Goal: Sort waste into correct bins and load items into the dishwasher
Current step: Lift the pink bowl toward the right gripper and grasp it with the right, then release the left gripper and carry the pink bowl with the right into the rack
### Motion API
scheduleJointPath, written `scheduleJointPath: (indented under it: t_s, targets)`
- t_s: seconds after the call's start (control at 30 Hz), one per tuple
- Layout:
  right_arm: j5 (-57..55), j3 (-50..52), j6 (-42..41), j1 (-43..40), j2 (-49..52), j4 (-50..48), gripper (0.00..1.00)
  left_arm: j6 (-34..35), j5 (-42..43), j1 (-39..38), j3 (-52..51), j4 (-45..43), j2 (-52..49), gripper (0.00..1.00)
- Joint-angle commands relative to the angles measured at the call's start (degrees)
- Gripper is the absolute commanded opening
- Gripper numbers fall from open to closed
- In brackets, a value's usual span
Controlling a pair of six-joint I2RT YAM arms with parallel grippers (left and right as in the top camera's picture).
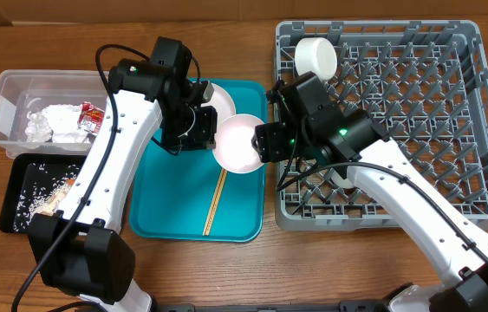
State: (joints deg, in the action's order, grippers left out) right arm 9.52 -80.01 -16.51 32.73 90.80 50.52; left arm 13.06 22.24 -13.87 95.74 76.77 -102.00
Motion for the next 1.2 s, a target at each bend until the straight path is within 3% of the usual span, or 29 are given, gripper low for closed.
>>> scheduleJointPath:
  t_s: [0.0,0.07,0.37,0.47,0.57,0.83,1.03,1.07,1.1,1.17]
  targets:
    - [-1.1,0.2,-0.1,0.2,0.0,-1.5,0.43,-1.6,3.3,0.0,1.7,-0.1,1.3,0.04]
    - [-1.1,0.2,-0.1,0.2,0.0,-2.3,0.28,-1.6,3.8,0.0,1.7,-0.2,1.3,0.04]
    - [-1.2,0.2,-0.1,0.2,0.0,-2.5,0.14,-2.4,8.9,0.0,1.7,-1.5,1.3,0.05]
    - [-1.2,0.2,-0.1,0.2,0.0,-2.5,0.04,-2.4,10.5,0.0,1.7,-2.4,1.3,0.10]
    - [-1.2,0.2,-0.1,0.2,0.0,-2.4,0.04,-2.4,12.0,0.0,1.7,-3.1,1.3,0.17]
    - [-4.6,0.2,0.0,0.0,0.0,-2.9,0.04,-2.4,15.5,0.6,2.2,-4.1,1.3,0.47]
    - [-20.3,0.2,0.0,-1.7,0.0,-5.2,0.04,-2.8,20.0,3.4,5.2,-6.7,1.3,0.76]
    - [-25.1,0.2,0.0,-2.2,0.0,-5.7,0.04,-2.8,20.3,4.0,5.7,-7.3,1.3,0.91]
    - [-29.1,0.2,0.3,-2.7,0.0,-6.1,0.04,-2.7,20.3,4.3,5.8,-8.0,1.3,1.00]
    - [-37.1,0.2,0.5,-4.1,0.0,-6.9,0.04,-2.6,20.2,4.7,5.8,-8.6,1.3,1.00]
